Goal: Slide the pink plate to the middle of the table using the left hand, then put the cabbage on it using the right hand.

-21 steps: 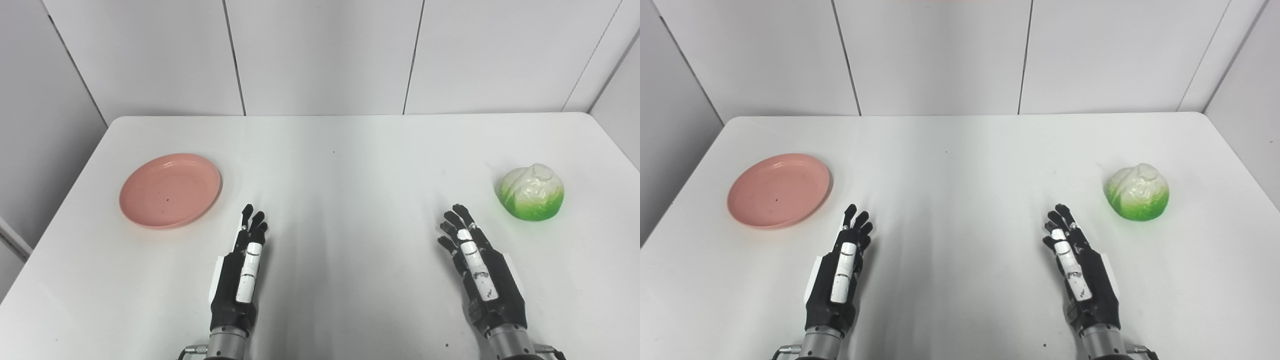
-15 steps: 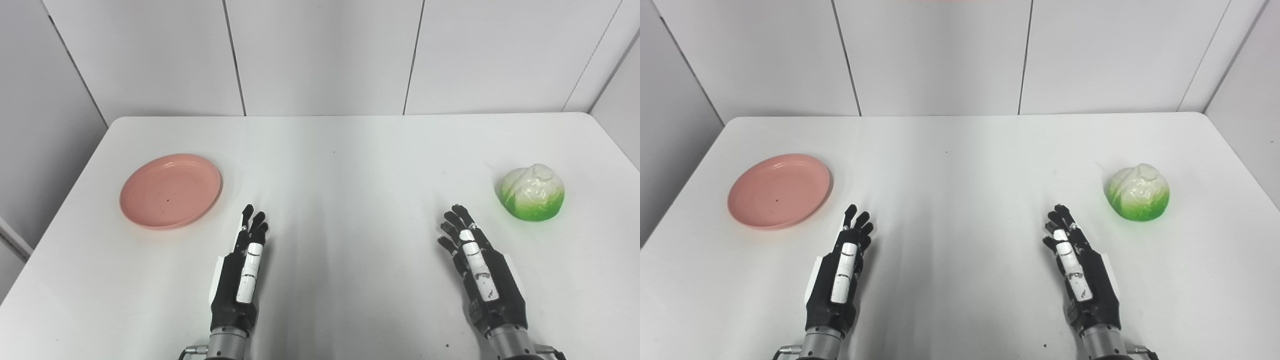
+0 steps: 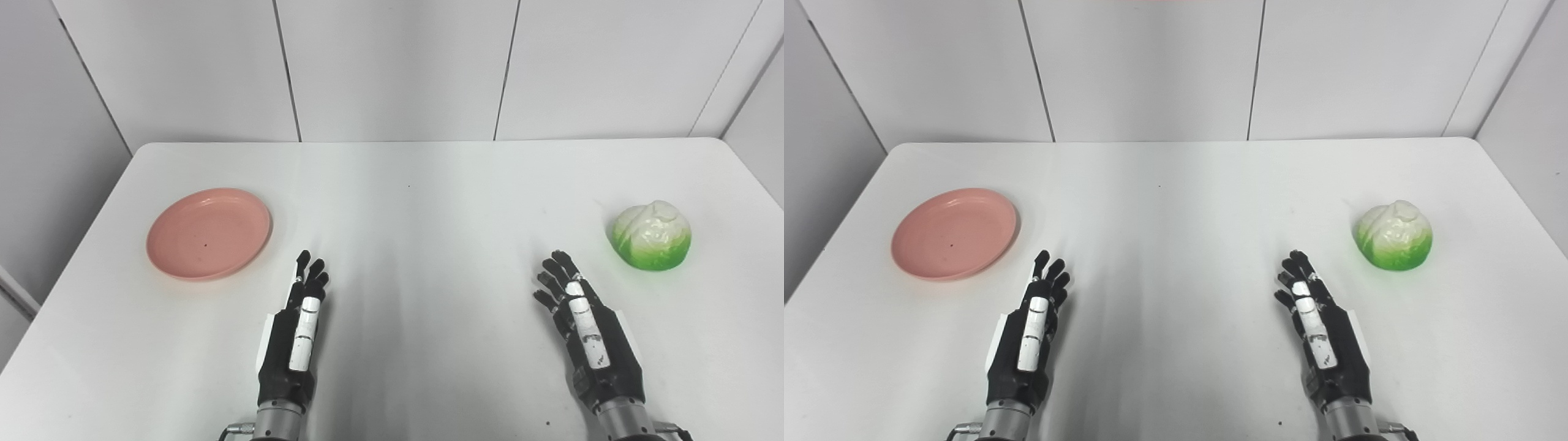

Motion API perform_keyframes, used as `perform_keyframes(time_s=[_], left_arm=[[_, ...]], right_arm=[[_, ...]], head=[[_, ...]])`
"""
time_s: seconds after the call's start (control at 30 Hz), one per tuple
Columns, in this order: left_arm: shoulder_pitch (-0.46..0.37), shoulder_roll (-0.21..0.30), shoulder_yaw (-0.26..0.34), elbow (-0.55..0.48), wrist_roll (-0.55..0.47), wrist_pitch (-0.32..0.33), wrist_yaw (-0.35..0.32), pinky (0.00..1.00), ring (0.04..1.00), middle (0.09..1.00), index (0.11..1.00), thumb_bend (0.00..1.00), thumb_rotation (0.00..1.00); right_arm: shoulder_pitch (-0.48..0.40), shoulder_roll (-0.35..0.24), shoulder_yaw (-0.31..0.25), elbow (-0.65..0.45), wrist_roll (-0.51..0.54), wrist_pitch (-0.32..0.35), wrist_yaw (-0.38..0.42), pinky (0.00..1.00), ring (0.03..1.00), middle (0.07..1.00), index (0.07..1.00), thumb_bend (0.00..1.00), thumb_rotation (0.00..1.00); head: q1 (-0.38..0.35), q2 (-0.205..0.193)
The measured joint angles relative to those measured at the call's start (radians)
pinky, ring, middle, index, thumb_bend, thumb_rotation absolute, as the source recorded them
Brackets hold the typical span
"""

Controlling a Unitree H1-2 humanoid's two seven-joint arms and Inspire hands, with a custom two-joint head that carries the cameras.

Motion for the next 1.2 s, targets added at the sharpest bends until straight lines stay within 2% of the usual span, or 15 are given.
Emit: perform_keyframes(time_s=[0.17,0.53,0.6,0.67,0.77,0.83,0.9,1.03,1.07,1.2], left_arm=[[0.0,0.0,0.0,0.0,-0.003,0.0,-0.003,1.0,0.976,0.976,1.0,0.71,0.91],[0.0,0.0,0.001,0.0,-0.004,0.0,-0.007,1.0,0.972,0.975,1.0,0.7,0.91],[0.0,0.0,0.0,0.003,-0.004,-0.002,-0.007,1.0,0.971,0.972,1.0,0.7,0.91],[0.0,0.0,0.0,0.015,-0.004,-0.011,-0.007,1.0,0.968,0.969,1.0,0.7,0.9],[-0.001,-0.003,-0.005,0.034,-0.002,-0.033,-0.006,1.0,0.964,0.967,1.0,0.7,0.89],[-0.002,-0.005,-0.011,0.044,-0.001,-0.049,-0.005,1.0,0.963,0.967,1.0,0.7,0.9],[-0.002,-0.009,-0.019,0.063,0.007,-0.071,0.004,1.0,0.962,0.969,1.0,0.68,0.9],[-0.002,-0.011,-0.028,0.082,0.035,-0.098,0.019,0.99,0.959,0.97,1.0,0.66,0.93],[-0.002,-0.012,-0.031,0.091,0.04,-0.112,0.024,0.99,0.96,0.971,1.0,0.65,0.94],[-0.001,-0.013,-0.041,0.119,0.054,-0.166,0.037,0.97,0.955,0.968,1.0,0.65,0.94]], right_arm=[[0.0,0.0,0.0,0.0,0.001,0.0,0.002,0.9,0.923,0.921,0.908,0.88,0.8],[0.0,-0.001,0.0,0.0,0.002,0.0,0.007,0.91,0.926,0.924,0.908,0.88,0.8],[0.0,-0.002,-0.001,0.001,0.003,0.0,0.007,0.91,0.926,0.923,0.909,0.89,0.8],[0.0,-0.003,-0.003,0.004,0.008,0.0,0.008,0.92,0.927,0.924,0.912,0.89,0.8],[0.0,-0.006,-0.013,0.019,0.024,-0.001,0.017,0.92,0.929,0.927,0.916,0.87,0.79],[0.0,-0.008,-0.021,0.031,0.037,-0.011,0.033,0.92,0.926,0.926,0.917,0.86,0.79],[0.0,-0.012,-0.029,0.043,0.044,-0.03,0.052,0.91,0.918,0.922,0.916,0.86,0.78],[0.0,-0.021,-0.046,0.073,0.06,-0.076,0.085,0.9,0.915,0.922,0.913,0.85,0.78],[0.0,-0.024,-0.048,0.079,0.062,-0.085,0.089,0.9,0.914,0.921,0.912,0.85,0.78],[0.0,-0.035,-0.062,0.11,0.076,-0.122,0.115,0.91,0.923,0.929,0.919,0.83,0.78]], head=[[0.0,0.0],[0.002,0.0],[0.026,-0.018],[0.026,-0.018],[0.072,-0.054],[0.078,-0.058],[0.106,-0.084],[0.118,-0.098],[0.147,-0.133],[0.176,-0.158]])
